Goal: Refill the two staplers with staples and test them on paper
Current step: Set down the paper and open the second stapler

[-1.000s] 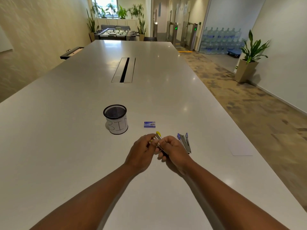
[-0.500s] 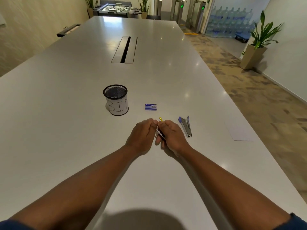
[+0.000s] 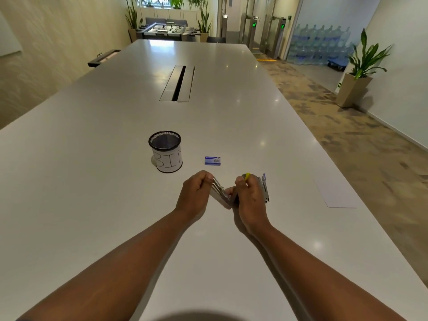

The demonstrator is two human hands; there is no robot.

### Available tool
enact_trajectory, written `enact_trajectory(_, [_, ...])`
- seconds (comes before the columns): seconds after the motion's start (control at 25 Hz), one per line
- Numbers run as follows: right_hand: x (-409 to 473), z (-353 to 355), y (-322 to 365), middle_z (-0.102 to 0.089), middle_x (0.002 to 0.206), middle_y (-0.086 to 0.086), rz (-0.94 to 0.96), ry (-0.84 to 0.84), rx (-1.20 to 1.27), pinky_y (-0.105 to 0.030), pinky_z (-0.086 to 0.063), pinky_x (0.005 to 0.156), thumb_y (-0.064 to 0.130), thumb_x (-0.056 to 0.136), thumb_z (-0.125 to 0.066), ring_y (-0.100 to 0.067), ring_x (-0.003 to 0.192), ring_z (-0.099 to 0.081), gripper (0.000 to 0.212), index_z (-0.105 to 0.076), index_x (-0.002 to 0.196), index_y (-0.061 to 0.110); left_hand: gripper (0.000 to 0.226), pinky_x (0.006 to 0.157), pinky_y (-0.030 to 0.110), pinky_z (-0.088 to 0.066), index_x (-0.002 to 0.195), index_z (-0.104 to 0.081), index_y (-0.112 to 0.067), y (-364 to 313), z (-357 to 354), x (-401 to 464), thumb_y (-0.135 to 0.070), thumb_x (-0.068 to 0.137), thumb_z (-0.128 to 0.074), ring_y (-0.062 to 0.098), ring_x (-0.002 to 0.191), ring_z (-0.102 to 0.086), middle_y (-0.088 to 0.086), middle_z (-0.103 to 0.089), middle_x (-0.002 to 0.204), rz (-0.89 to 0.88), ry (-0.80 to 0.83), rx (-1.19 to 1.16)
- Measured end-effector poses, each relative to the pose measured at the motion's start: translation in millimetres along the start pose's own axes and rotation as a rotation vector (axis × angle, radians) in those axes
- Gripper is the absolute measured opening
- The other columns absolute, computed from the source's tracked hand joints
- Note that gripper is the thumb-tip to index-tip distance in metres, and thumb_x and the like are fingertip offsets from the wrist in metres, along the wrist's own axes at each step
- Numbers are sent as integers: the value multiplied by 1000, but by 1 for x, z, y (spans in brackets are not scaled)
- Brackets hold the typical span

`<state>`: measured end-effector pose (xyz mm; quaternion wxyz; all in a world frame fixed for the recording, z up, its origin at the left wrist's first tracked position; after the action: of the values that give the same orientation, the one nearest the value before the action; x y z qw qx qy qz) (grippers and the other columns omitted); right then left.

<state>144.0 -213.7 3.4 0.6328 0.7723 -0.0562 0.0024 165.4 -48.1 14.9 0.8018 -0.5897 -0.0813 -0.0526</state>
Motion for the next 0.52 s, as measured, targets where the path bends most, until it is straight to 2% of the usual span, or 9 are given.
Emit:
enact_trajectory(0.04, [-2, 3, 2, -69, 75, -8, 24, -24, -40, -46, -53, 72, 50, 94, -58, -27, 77, -66, 26, -58, 81, 27, 25, 71, 35, -47, 91, -65, -8, 6, 1, 3, -19, 107, -48, 16, 74, -55, 11, -64, 80, 52, -4, -66])
enact_trajectory(0.08, [-4, 6, 7, -70, 79, -5, 60, -48, -113, -40, -55, 75, 50, 92, -59, -20, 80, -67, 27, -61, 81, 25, 24, 74, 38, -48, 98, -68, -8, 12, 1, 5, -18, 107, -49, 19, 77, -57, 10, -65, 83, 101, -4, -134])
enact_trajectory(0.16, [-7, 10, 20, -69, 82, 2, 161, -77, -316, -24, -51, 69, 45, 90, -62, -8, 74, -64, 26, -64, 79, 22, 23, 75, 42, -48, 107, -70, -7, 19, 2, 9, -17, 106, -50, 25, 78, -57, 9, -66, 86, 153, -15, -210])
enact_trajectory(0.2, [-9, 11, 24, -69, 82, 4, 187, -84, -383, -22, -50, 67, 37, 91, -65, -8, 72, -63, 22, -66, 78, 20, 23, 74, 41, -48, 109, -71, -7, 21, 3, 10, -17, 106, -50, 25, 76, -56, 8, -66, 84, 158, -23, -220])
enact_trajectory(0.28, [-11, 14, 25, -69, 79, -1, 175, -91, -411, -29, -50, 64, 22, 90, -71, -20, 70, -62, 14, -68, 78, 16, 22, 74, 40, -49, 111, -72, -8, 23, 4, 12, -18, 105, -52, 22, 73, -57, 6, -66, 82, 164, -39, -230])
enact_trajectory(0.36, [-13, 15, 28, -67, 77, -8, 164, -109, -434, -37, -51, 63, 15, 88, -75, -30, 69, -60, 10, -69, 80, 14, 21, 74, 39, -51, 109, -74, -11, 23, 4, 11, -22, 104, -56, 20, 73, -60, 4, -69, 82, 175, -48, -233])
enact_trajectory(0.44, [-16, 13, 32, -68, 75, -3, 177, -123, -477, -35, -53, 63, 12, 85, -77, -25, 66, -62, 10, -68, 81, 14, 17, 75, 37, -57, 105, -76, -18, 21, 8, 10, -25, 101, -61, 15, 74, -66, 0, -74, 85, 165, -78, -157])
enact_trajectory(0.52, [-18, 12, 31, -68, 75, 2, 178, -123, -507, -32, -53, 62, 9, 82, -77, -17, 64, -63, 12, -65, 81, 14, 16, 81, 37, -62, 109, -77, -19, 19, 14, 10, -24, 100, -64, 12, 80, -71, -2, -77, 91, 152, -121, -63])
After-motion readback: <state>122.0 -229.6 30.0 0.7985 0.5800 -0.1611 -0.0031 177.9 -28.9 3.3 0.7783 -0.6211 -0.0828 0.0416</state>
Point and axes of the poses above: each hand's wrist, its own x-axis towards the middle knuckle, its own z-axis out of the back of the hand, y = z × x, the point moved 10 cm from there along x, towards the middle knuckle
